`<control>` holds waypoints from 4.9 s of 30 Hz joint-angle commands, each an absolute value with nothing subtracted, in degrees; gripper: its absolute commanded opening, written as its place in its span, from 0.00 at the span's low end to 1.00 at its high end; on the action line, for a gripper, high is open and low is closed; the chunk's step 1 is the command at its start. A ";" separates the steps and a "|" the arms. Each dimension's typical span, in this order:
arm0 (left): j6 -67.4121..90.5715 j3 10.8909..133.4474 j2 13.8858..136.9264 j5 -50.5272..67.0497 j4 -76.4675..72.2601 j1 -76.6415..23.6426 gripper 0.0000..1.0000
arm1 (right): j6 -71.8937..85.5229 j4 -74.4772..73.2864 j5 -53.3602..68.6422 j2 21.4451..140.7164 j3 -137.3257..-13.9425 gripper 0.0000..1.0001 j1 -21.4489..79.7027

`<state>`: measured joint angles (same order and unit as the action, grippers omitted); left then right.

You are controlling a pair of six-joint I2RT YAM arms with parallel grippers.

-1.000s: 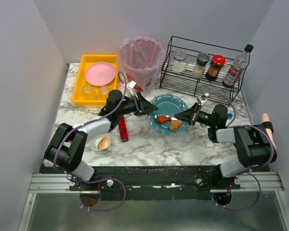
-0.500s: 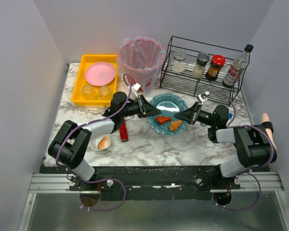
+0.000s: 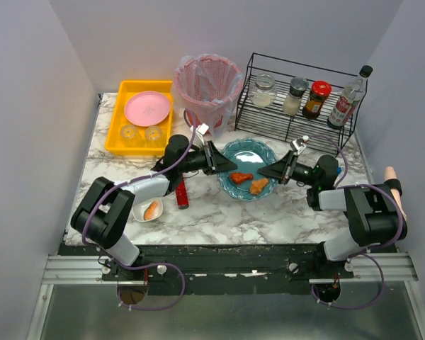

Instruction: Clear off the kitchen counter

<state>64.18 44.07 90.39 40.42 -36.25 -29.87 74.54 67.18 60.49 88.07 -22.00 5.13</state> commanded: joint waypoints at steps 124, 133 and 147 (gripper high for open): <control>8.00 119.27 112.41 -9.49 -5.27 -18.28 0.00 | 38.06 3.43 40.87 58.45 -25.84 0.62 -1.14; 15.35 116.72 106.45 -5.82 -6.41 -15.92 0.00 | 38.06 3.60 40.78 58.80 -25.66 0.62 -1.23; 47.61 102.48 99.22 17.63 -15.55 8.15 0.00 | 38.58 5.62 42.19 61.52 -25.58 0.61 -1.23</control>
